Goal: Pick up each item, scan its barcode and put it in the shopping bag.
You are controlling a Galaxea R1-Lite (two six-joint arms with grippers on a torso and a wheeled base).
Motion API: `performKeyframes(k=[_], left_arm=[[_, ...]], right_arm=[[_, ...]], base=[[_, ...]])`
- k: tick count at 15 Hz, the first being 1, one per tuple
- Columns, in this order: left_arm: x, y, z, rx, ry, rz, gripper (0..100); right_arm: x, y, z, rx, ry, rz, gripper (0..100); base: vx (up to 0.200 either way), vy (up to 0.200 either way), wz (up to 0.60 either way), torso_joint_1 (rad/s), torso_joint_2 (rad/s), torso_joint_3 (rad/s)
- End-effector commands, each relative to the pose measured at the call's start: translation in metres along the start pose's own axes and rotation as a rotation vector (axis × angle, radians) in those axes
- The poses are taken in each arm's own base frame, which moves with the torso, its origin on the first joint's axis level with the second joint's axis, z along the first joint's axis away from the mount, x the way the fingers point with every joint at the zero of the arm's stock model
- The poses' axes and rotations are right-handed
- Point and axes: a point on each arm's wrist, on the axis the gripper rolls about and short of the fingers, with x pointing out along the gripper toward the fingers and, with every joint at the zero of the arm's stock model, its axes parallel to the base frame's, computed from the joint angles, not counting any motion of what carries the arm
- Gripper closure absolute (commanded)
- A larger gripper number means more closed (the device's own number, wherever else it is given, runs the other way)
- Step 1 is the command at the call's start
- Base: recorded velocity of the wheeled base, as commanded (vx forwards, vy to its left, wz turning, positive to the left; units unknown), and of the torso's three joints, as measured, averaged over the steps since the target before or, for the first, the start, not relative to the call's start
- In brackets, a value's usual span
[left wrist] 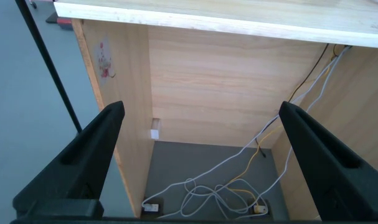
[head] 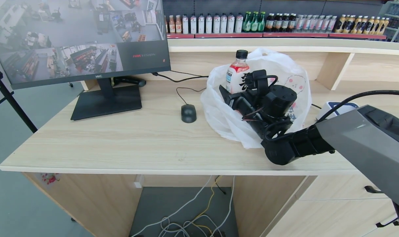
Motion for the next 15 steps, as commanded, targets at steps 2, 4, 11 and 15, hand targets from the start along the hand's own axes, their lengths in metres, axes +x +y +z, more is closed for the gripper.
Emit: performKeyframes(k=[2, 4, 11, 15], left_arm=[[0.0, 0.0, 0.0, -0.001, -0.001, -0.001, 0], [0.0, 0.0, 0.0, 0.0, -0.001, 0.0, 0], [0.0, 0.0, 0.0, 0.0, -0.001, 0.0, 0], [0.0, 0.0, 0.0, 0.0, -0.001, 0.0, 0]], right_arm=[[0.0, 0.0, -0.001, -0.001, 0.003, 0.0, 100], [0.0, 0.0, -0.001, -0.001, 0.003, 0.0, 100], [0.001, 0.001, 0.002, 0.001, -0.011, 0.0, 0], [-0.001, 0.003, 0.013, 0.005, -0.047, 0.003, 0]], base=[[0.0, 0.0, 0.0, 0.0, 0.0, 0.0], [0.0, 0.0, 0.0, 0.0, 0.0, 0.0], [0.0, 0.0, 0.0, 0.0, 0.0, 0.0], [0.0, 0.0, 0.0, 0.0, 0.0, 0.0]])
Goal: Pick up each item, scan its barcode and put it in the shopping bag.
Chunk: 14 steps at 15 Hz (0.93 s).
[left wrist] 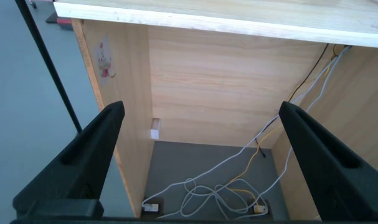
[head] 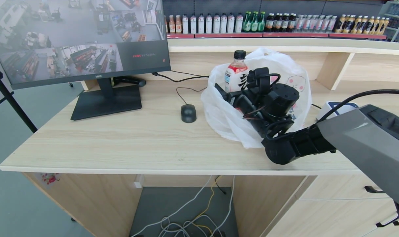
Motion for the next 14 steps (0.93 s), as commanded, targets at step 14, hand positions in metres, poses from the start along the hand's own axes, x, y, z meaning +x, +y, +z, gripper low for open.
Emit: performKeyframes(k=[14], left_arm=[[0.0, 0.0, 0.0, 0.0, -0.001, 0.0, 0]], right_arm=[[-0.09, 0.02, 0.062, -0.031, -0.028, 0.068, 0]], base=[[0.0, 0.0, 0.0, 0.0, 0.0, 0.0]])
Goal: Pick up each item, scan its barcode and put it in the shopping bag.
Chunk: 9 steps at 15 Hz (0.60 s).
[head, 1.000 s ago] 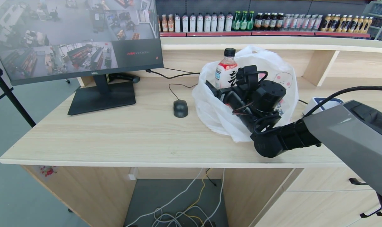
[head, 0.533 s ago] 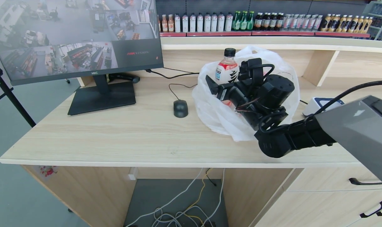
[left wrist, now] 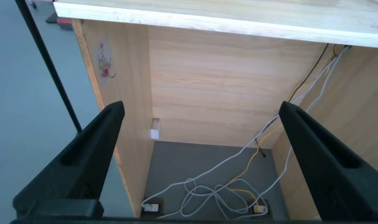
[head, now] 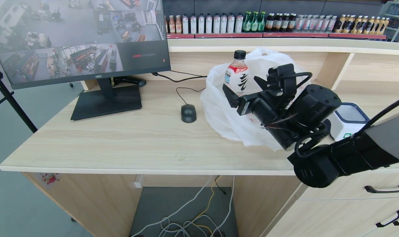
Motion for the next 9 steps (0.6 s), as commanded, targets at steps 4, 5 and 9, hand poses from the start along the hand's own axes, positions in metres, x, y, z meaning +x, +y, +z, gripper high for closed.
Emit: performKeyframes(k=[4, 5, 9], left_arm=[[0.0, 0.0, 0.0, 0.0, -0.001, 0.001, 0], [0.0, 0.0, 0.0, 0.0, -0.001, 0.001, 0], [0.0, 0.0, 0.0, 0.0, -0.001, 0.001, 0]], right_arm=[[-0.073, 0.022, 0.023, -0.015, -0.012, 0.076, 0], [-0.085, 0.023, 0.023, -0.025, 0.017, 0.087, 0], [-0.121, 0.033, 0.049, 0.02, 0.015, 0.086, 0]], base=[[0.0, 0.0, 0.0, 0.0, 0.0, 0.0], [0.0, 0.0, 0.0, 0.0, 0.0, 0.0], [0.0, 0.0, 0.0, 0.0, 0.0, 0.0]])
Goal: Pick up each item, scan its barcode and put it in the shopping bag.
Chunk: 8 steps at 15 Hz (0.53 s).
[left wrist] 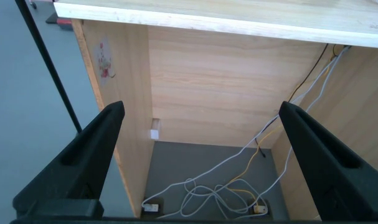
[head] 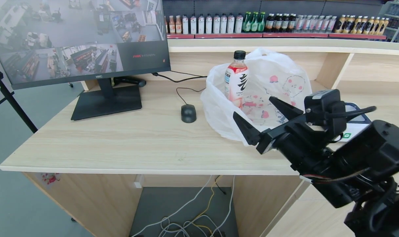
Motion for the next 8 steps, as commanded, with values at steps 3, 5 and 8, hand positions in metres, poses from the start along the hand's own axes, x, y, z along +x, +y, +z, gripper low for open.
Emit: performKeyframes(k=[3, 5, 8], left_arm=[[0.0, 0.0, 0.0, 0.0, -0.001, 0.0, 0], [0.0, 0.0, 0.0, 0.0, -0.001, 0.0, 0], [0.0, 0.0, 0.0, 0.0, -0.001, -0.001, 0]], right_arm=[[-0.044, 0.013, 0.023, 0.098, 0.003, 0.015, 0], [-0.06, 0.011, 0.021, 0.127, 0.031, 0.036, 0], [-0.076, 0.009, 0.02, 0.144, 0.054, 0.058, 0]], base=[[0.0, 0.0, 0.0, 0.0, 0.0, 0.0], [0.0, 0.0, 0.0, 0.0, 0.0, 0.0], [0.0, 0.0, 0.0, 0.0, 0.0, 0.0]])
